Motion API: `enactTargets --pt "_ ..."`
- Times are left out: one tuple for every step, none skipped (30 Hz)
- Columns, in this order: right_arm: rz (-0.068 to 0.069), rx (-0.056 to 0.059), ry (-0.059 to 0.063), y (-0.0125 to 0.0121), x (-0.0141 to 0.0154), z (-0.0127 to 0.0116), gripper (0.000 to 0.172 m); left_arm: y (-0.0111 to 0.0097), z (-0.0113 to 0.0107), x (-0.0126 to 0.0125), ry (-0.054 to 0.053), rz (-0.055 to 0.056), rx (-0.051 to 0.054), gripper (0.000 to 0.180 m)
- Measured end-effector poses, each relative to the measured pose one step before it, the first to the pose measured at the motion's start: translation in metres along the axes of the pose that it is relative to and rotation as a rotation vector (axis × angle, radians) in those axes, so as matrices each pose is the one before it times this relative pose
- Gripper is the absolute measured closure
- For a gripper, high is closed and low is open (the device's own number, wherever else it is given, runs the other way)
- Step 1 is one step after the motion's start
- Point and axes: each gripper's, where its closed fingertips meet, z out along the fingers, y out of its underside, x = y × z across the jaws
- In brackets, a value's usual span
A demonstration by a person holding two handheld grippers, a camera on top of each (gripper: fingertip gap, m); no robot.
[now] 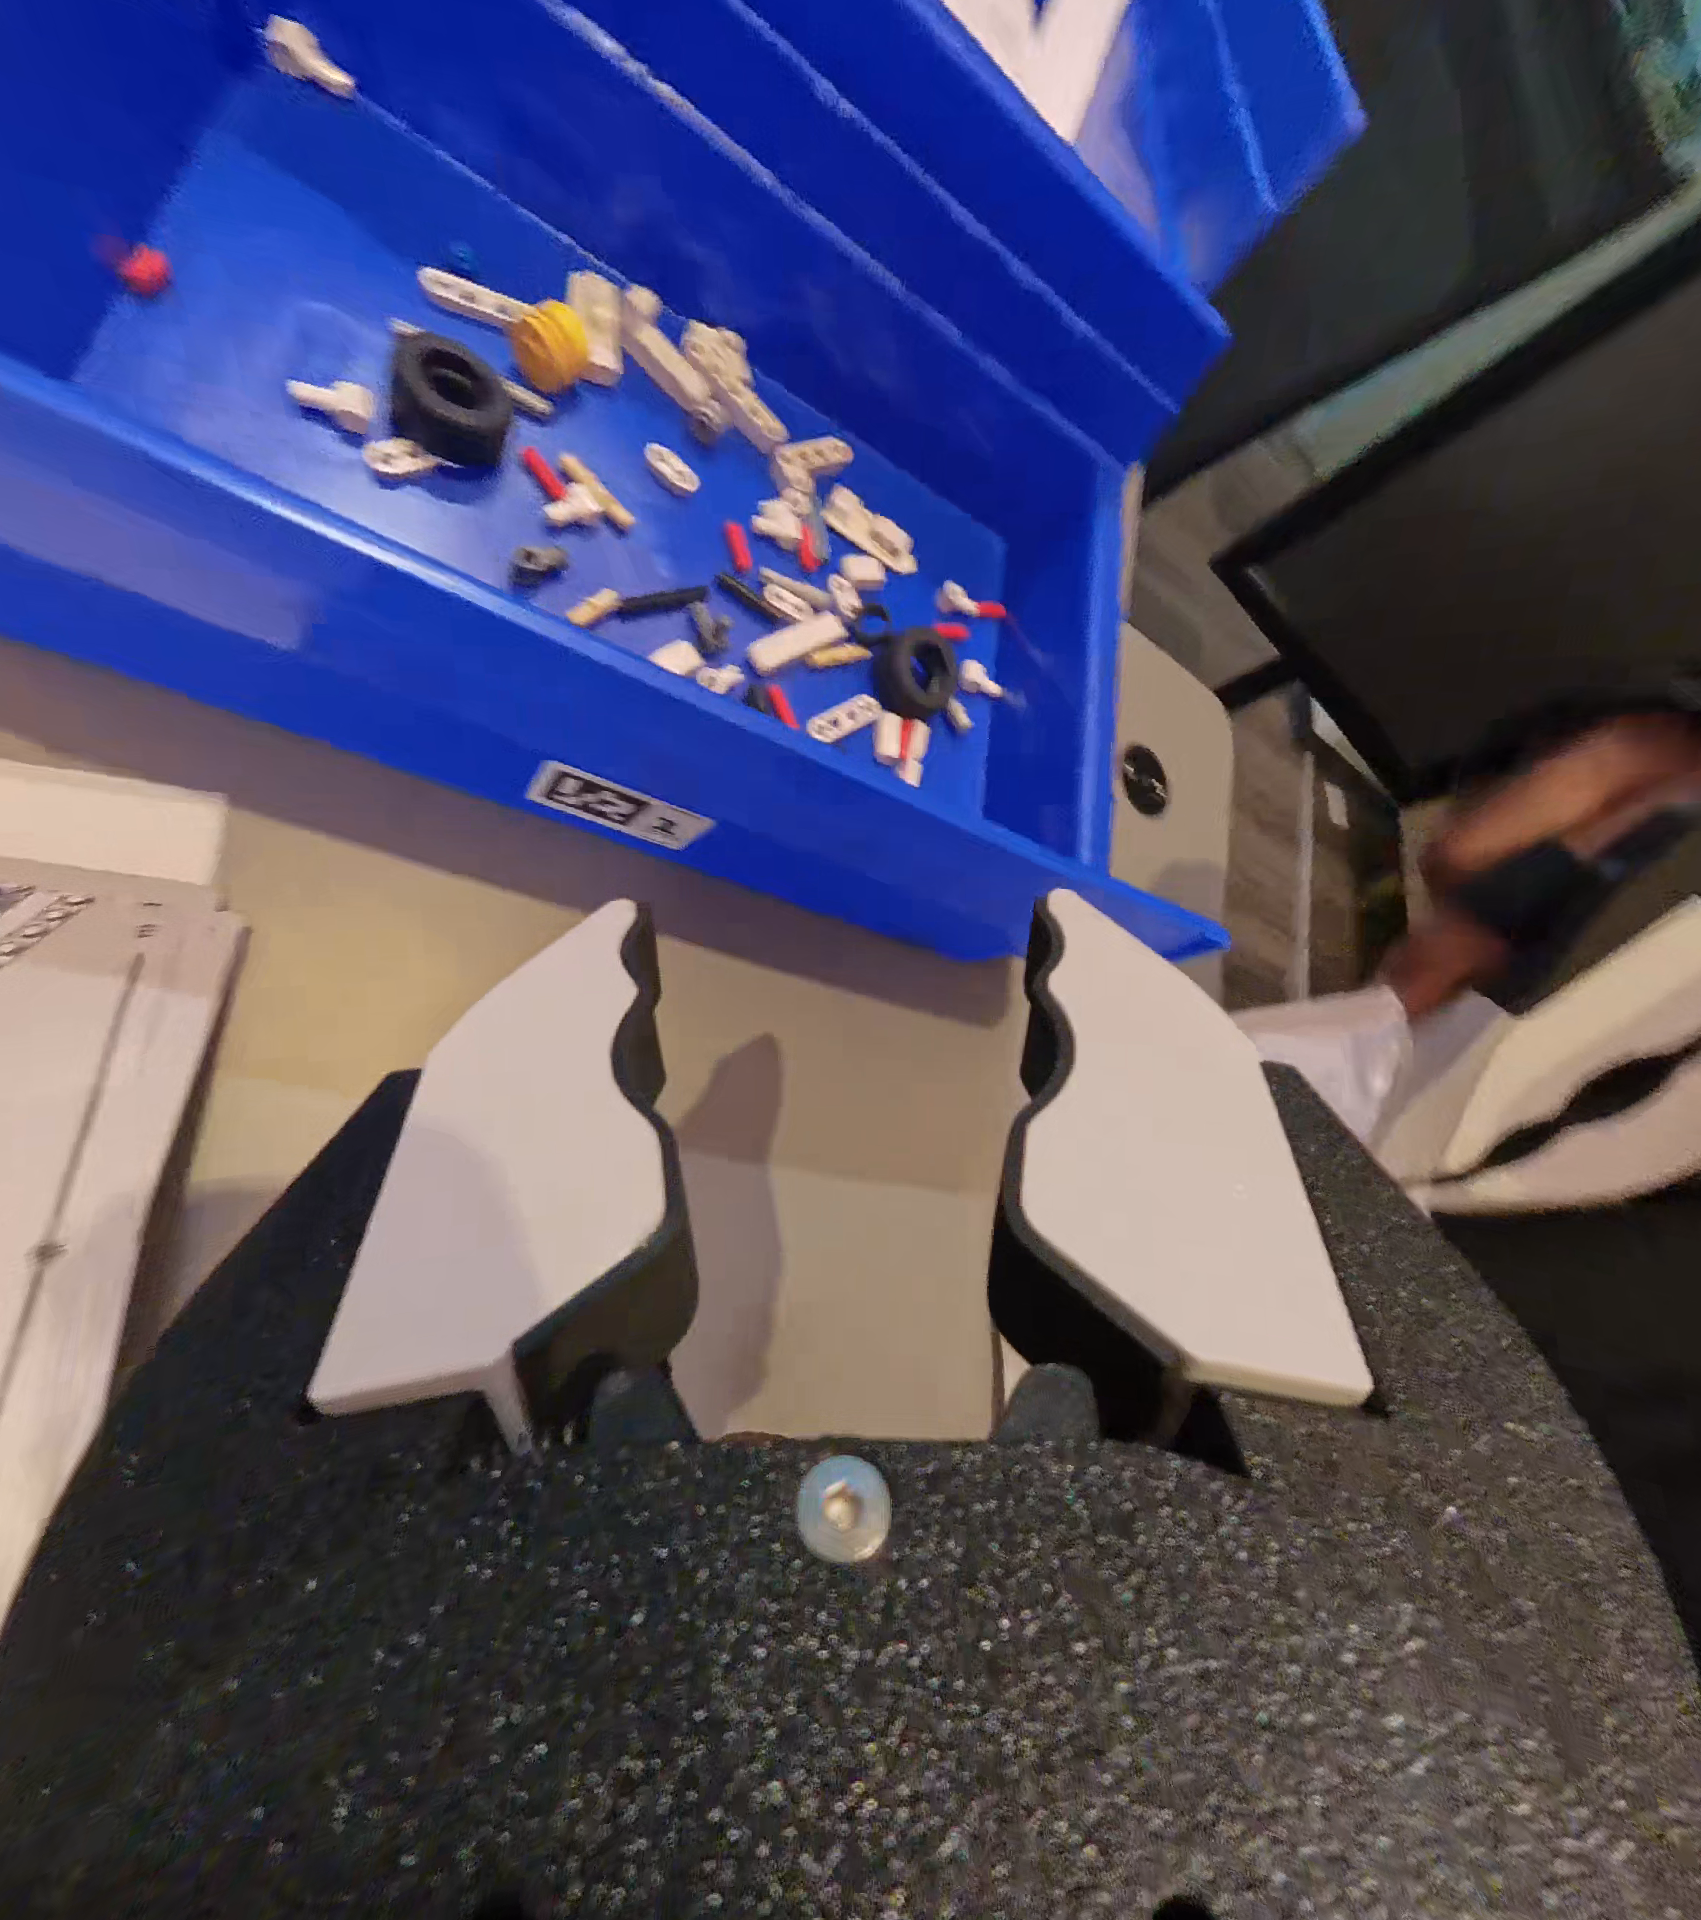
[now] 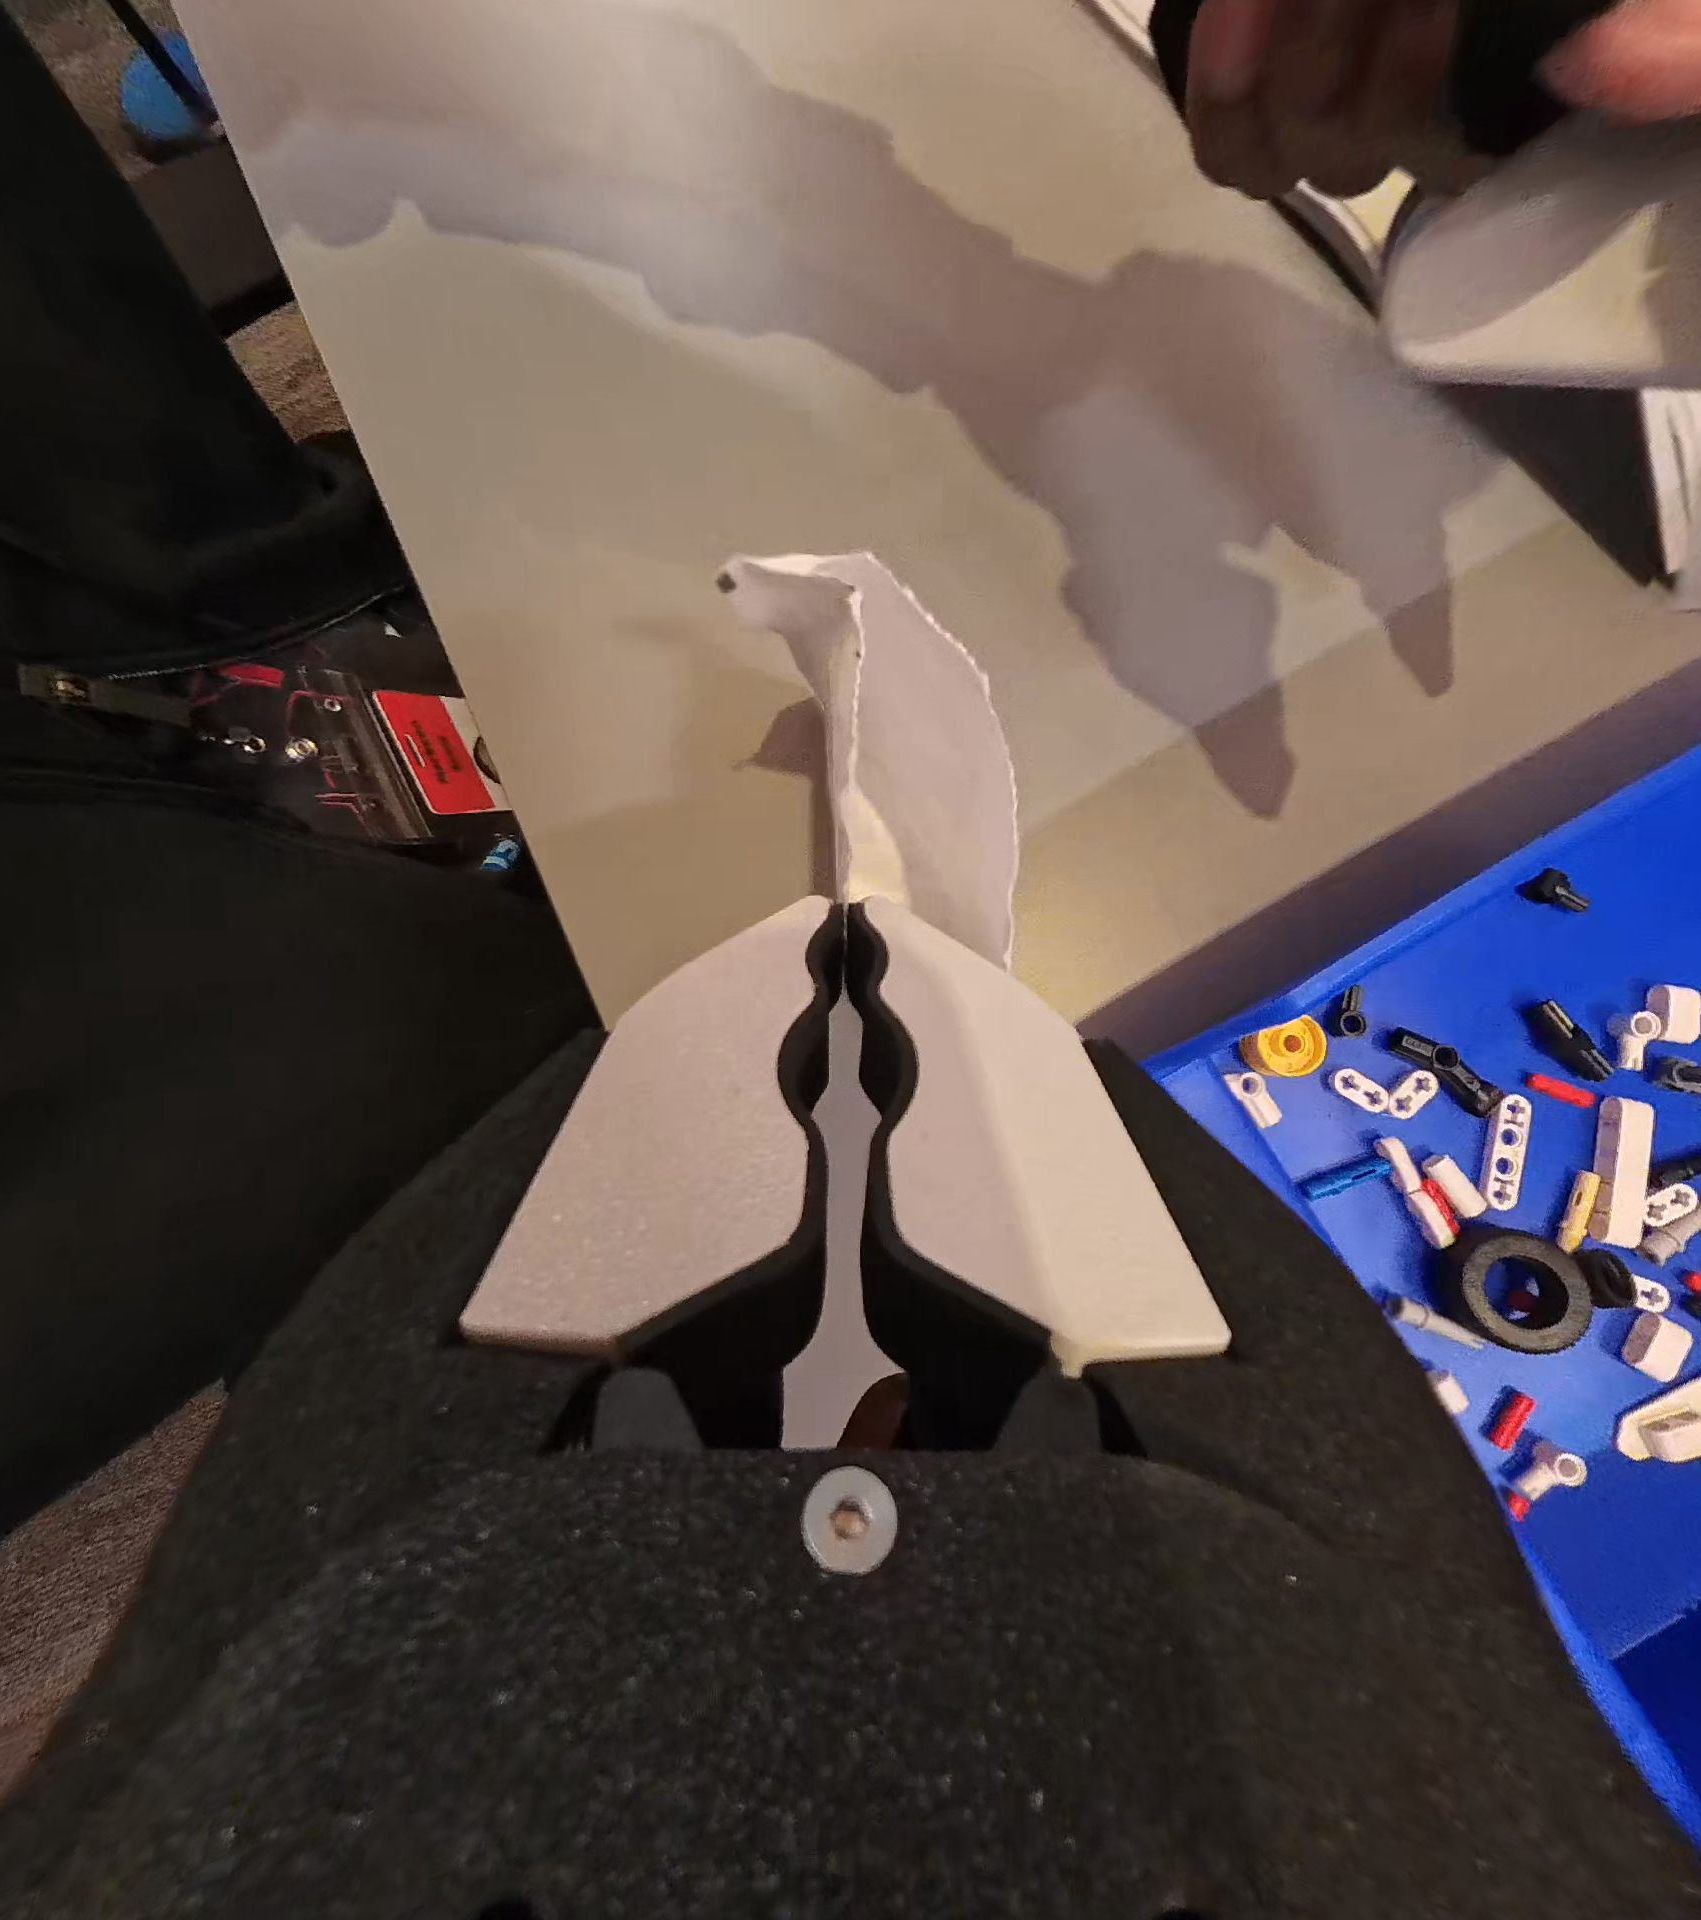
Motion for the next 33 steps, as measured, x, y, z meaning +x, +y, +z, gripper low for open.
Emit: enactTargets --pt "0.0065 -0.0003 0.0044 0.00052 -0.00012 -0.00028 0.172 -0.00316 0.00114 -0.00732 -0.0455 -0.0159 0.0087 0.111" --pt "0.0064 -0.0023 0.0022 0.00045 -0.00027 -0.00029 0.172 -0.00215 0.00188 -0.00552 -0.0368 -0.0184 0.0041 0.109" --pt "0.0067 -0.0063 0.0049 0.00070 0.00023 -0.00049 0.172 -0.00191 0.00229 -0.00408 -0.0290 -0.0270 0.0048 0.106" --pt "0.0072 -0.0088 0.0080 0.00065 0.00092 -0.00053 0.172 -0.00187 0.00228 -0.00321 -0.0264 -0.0273 0.0052 0.103" --pt "0.0042 -0.0085 0.0063 0.00053 0.00062 -0.00054 0.172 -0.00218 0.00237 -0.00383 -0.0340 -0.0235 0.0049 0.099" --pt "0.0018 -0.0093 0.0051 0.00052 0.00047 -0.00037 0.172 -0.00347 0.00202 -0.00329 -0.0311 -0.0239 0.0087 0.096" --pt "0.0014 -0.0104 0.0064 0.00079 0.00057 -0.00004 0.172 -0.00423 0.00167 -0.00191 -0.0220 -0.0289 0.0115 0.094" --pt "0.0003 -0.0072 0.0045 0.00034 -0.00020 0.00002 0.172 -0.00418 0.00165 -0.00149 -0.0199 -0.0295 0.0123 0.093" --pt "-0.0015 -0.0045 0.0008 0.00006 -0.00112 0.00019 0.172 -0.00312 0.00194 -0.00032 -0.0157 -0.0245 0.0073 0.093" --pt "-0.0043 -0.0045 0.0035 0.00015 -0.00121 0.00030 0.172 -0.00171 0.00255 0.00030 -0.0152 -0.0160 0.0013 0.092" --pt "-0.0062 -0.0029 0.0046 0.00005 -0.00147 0.00010 0.172 -0.00031 0.00321 0.00153 -0.0107 -0.0073 -0.0043 0.092" --pt "-0.0062 -0.0014 0.0018 0.00017 -0.00208 0.00009 0.172 0.00132 0.00378 0.00246 -0.0073 -0.0065 -0.0113 0.091" --pt "-0.0062 -0.0008 0.0040 0.00040 -0.00205 0.00002 0.172 0.00275 0.00438 0.00274 -0.0080 -0.0020 -0.0163 0.092" --pt "-0.0058 -0.0015 0.0066 0.00082 -0.00182 0.00008 0.172 0.00340 0.00514 0.00257 -0.0105 0.0050 -0.0187 0.092" --pt "-0.0055 -0.0011 0.0052 0.00091 -0.00220 -0.00014 0.172 0.00384 0.00589 0.00183 -0.0117 0.0066 -0.0216 0.092" --pt "-0.0051 -0.0002 0.0033 0.00116 -0.00260 -0.00013 0.172 0.00399 0.00673 0.00225 -0.0034 0.0017 -0.0219 0.092" --pt "-0.0036 0.0005 0.0038 0.00132 -0.00226 -0.00030 0.172 0.00278 0.00603 0.00742 0.0402 -0.0207 -0.0220 0.088" --pt "-0.0014 0.0017 0.0037 0.00137 -0.00206 -0.00052 0.172 0.00191 0.00497 0.00543 0.0297 -0.0235 -0.0276 0.088" --pt "0.0014 0.0021 0.0013 0.00163 -0.00212 -0.00074 0.172 -0.00023 0.00368 0.00112 -0.0054 -0.0069 -0.0127 0.086" --pt "0.0030 0.0013 0.0015 0.00200 -0.00190 -0.00113 0.172 -0.00180 0.00169 -0.00054 -0.0194 0.0049 -0.0027 0.085" --pt "0.0032 0.0007 0.0049 0.00218 -0.00151 -0.00175 0.172 -0.00112 0.00116 -0.00113 -0.0171 0.0102 -0.0081 0.085" --pt "0.0037 0.0021 0.0079 0.00198 -0.00120 -0.00240 0.172 -0.00085 0.00059 -0.00151 -0.0098 0.0098 -0.0122 0.086" --pt "0.0028 0.0045 0.0082 0.00148 -0.00161 -0.00298 0.172 -0.00067 -0.00025 -0.00372 -0.0216 0.0006 -0.0122 0.090" --pt "0.0010 0.0049 0.0085 0.00138 -0.00191 -0.00308 0.172 -0.00051 -0.00046 -0.00504 -0.0298 0.0071 -0.0086 0.093" --pt "-0.0013 0.0052 0.0075 0.00123 -0.00232 -0.00302 0.172 0.00027 -0.00067 -0.00687 -0.0417 0.0212 -0.0109 0.098" --pt "-0.0020 0.0054 0.0060 0.00104 -0.00286 -0.00294 0.172 0.00079 -0.00075 -0.01100 -0.0653 0.0344 -0.0111 0.109" --pt "-0.0030 0.0048 0.0055 0.00092 -0.00309 -0.00250 0.172 0.00129 -0.00095 -0.01264 -0.0689 0.0403 -0.0099 0.119" --pt "-0.0041 0.0048 0.0042 0.00073 -0.00322 -0.00239 0.172 0.00222 -0.00147 -0.01043 -0.0411 0.0276 -0.0137 0.125" --pt "-0.0046 0.0053 0.0020 0.00064 -0.00346 -0.00213 0.172 0.00310 -0.00212 -0.00609 -0.0030 0.0134 -0.0169 0.131" --pt "-0.0046 0.0046 0.0009 0.00076 -0.00331 -0.00172 0.172 0.00489 -0.00232 -0.00858 -0.0218 0.0228 -0.0249 0.137" --pt "-0.0046 0.0027 0.0005 0.00111 -0.00300 -0.00143 0.172 0.00589 -0.00228 -0.00830 -0.0257 0.0303 -0.0277 0.143" --pt "-0.0038 0.0019 -0.0006 0.00127 -0.00271 -0.00114 0.172 0.00707 -0.00187 -0.00920 -0.0379 0.0320 -0.0321 0.148" --pt "-0.0019 0.0023 -0.0016 0.00120 -0.00205 -0.00093 0.172 0.00665 -0.00154 -0.00821 -0.0325 0.0275 -0.0292 0.149"
